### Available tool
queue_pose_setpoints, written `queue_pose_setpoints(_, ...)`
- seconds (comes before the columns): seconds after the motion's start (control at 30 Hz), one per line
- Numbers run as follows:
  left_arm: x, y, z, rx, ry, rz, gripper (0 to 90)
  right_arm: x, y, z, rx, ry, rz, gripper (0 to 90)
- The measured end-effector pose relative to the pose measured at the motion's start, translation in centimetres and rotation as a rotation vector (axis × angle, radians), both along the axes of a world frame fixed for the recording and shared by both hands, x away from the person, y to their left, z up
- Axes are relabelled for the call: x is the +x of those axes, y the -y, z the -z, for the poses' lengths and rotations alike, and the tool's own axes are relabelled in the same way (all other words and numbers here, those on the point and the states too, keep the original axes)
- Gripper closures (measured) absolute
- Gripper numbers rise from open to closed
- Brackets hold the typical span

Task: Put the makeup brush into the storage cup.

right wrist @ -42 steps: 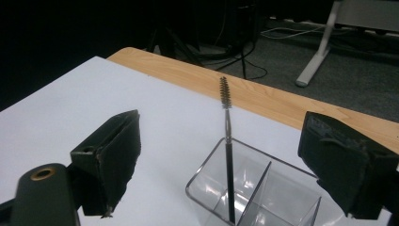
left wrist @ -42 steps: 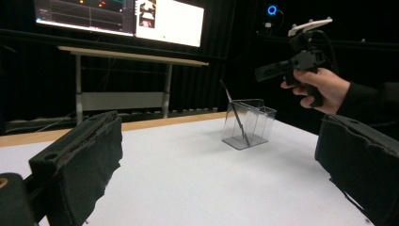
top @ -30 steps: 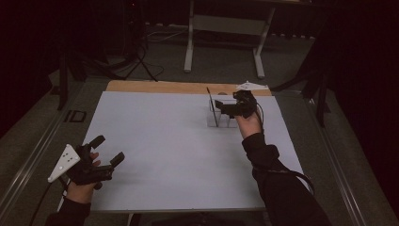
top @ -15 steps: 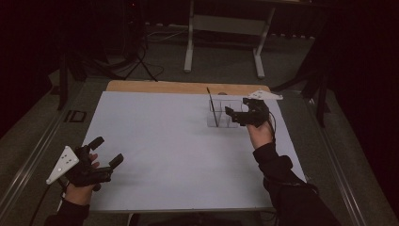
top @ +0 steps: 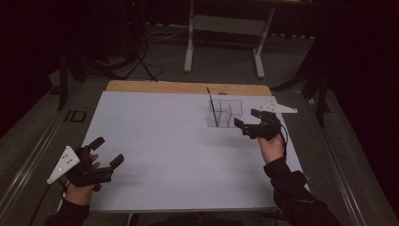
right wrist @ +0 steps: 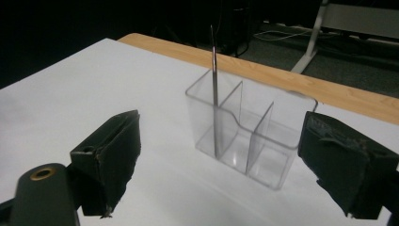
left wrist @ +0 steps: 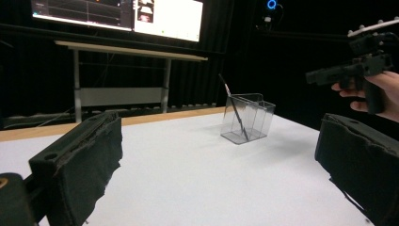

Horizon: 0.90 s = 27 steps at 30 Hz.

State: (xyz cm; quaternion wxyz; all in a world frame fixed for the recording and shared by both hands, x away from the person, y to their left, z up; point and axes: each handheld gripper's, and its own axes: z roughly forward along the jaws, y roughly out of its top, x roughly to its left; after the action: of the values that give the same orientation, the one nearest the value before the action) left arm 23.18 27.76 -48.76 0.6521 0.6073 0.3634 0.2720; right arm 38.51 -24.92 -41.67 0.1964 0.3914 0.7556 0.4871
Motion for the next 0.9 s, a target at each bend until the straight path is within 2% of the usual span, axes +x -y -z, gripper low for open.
queue_pose_setpoints(0.1, 0.0, 0.0, 0.0, 0.002, -0.003, 0.000, 1.8, -0.7, 0.4, 0.3, -0.009, -0.002, -0.002, 13.2)
queue_pose_setpoints(0.3, 0.1, 0.1, 0.0, 0.001, -0.003, 0.001, 1.8, -2.3, 1.1, 0.8, 0.009, -0.010, -0.015, 13.3)
queue_pose_setpoints(0.47, 0.0, 0.0, 0.0, 0.000, -0.001, 0.001, 1.8, -3.3, 1.1, 1.1, 0.000, 0.003, -0.025, 13.4)
queue_pose_setpoints(0.73, 0.0, 0.1, 0.0, 0.005, 0.001, 0.005, 1.8, -5.2, 1.6, 1.5, 0.030, 0.018, -0.051, 13.4)
queue_pose_setpoints(0.9, 0.0, 0.2, -0.1, 0.005, 0.002, 0.007, 1.8, -6.0, 2.0, 1.6, 0.045, 0.012, -0.060, 13.5)
